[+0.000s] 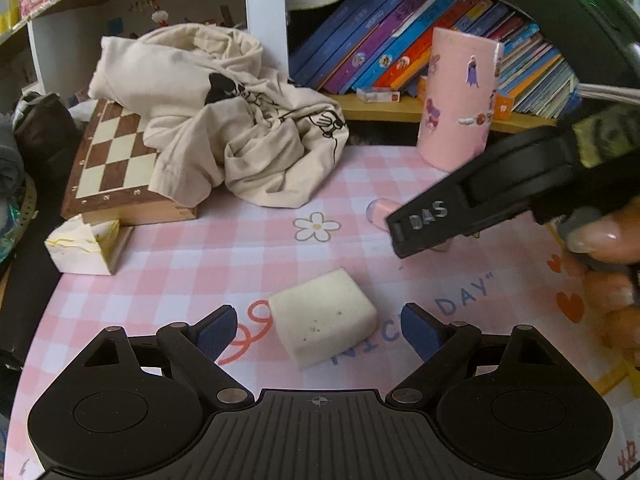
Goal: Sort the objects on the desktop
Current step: 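Move the right tool toward the pink eraser while the left tool approaches the white foam block, then close the right tool on the pink eraser while the left tool closes on the white foam block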
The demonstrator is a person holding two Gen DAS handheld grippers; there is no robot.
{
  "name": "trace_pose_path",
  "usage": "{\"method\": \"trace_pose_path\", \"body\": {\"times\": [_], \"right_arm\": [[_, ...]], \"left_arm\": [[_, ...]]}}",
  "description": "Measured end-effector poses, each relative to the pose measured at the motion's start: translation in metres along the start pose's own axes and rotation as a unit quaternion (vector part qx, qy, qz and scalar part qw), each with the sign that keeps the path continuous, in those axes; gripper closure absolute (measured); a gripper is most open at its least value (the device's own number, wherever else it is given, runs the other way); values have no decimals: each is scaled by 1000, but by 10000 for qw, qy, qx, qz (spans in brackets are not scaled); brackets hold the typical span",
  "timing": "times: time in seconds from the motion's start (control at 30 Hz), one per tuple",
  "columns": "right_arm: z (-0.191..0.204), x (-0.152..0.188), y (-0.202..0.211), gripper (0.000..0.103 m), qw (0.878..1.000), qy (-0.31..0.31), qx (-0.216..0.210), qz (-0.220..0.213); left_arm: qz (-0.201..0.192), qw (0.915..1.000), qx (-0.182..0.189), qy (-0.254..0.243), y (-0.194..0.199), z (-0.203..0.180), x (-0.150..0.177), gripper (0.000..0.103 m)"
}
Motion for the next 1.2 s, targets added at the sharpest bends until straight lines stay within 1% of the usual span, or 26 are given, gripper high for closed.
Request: {"method": "trace_pose_path", "body": {"times": [0.17, 0.3, 0.33, 0.43, 0.47, 0.53, 0.6, 0.7, 0.77, 0.8, 0.83, 0.93, 1.0, 1.2], "right_arm": [[-4, -10, -14, 49, 9999, 30, -94, 55], [-7, -15, -23, 52, 9998, 128, -146, 95], [-8, -16, -24, 53, 9997, 135, -153, 99], [-10, -19, -29, 53, 9997, 158, -139, 111], [-10, -19, -30, 53, 9997, 178, -130, 108], [-9, -20, -32, 47, 9996, 242, -101, 93], [-8, -22, -34, 44, 9995, 301, -76, 75], [-6, -25, -37, 45, 9992, 403, -69, 15], [-4, -27, -38, 53, 9987, 499, -95, -44], [-3, -28, -38, 63, 9983, 562, -130, -75], [-2, -29, -37, 75, 9979, 626, -166, -100], [2, -28, -35, 88, 9966, 788, -225, -93], [3, -27, -33, 89, 9962, 816, -276, -83], [0, -16, -23, 89, 9972, 467, -580, 13]], "left_arm": [[56, 10000, -31, 41, -10, 0, -1, 15], [144, 9998, -42, 93, -17, 2, -1, 25], [170, 9998, -41, 111, -18, 3, 0, 29], [176, 9997, 17, 138, -20, 3, 0, 34], [163, 9998, 33, 130, -20, 3, 0, 35], [139, 9998, 65, 107, -19, 2, 0, 42], [114, 9999, 97, 84, -19, 2, 0, 45], [117, 9998, 127, 132, -18, 3, -1, 48], [135, 9997, 157, 165, -17, 4, -2, 50], [150, 9996, 173, 193, -17, 5, -3, 52], [168, 9994, 191, 225, -16, 7, -4, 53], [223, 9990, 233, 313, -13, 11, -5, 55], [246, 9988, 235, 351, -10, 14, -3, 55], [234, 9984, 293, 430, 7, 23, 1, 57]]}}
Point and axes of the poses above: each gripper's, at about its wrist camera, not at the fingertips, and y roughly against the way its jaws point, z to its left, x to its underside, the point moved 1 cm from there along -y, roughly the way its jaws point, and after that the axes turned 14 degrees about y, right-handed, at the moved point
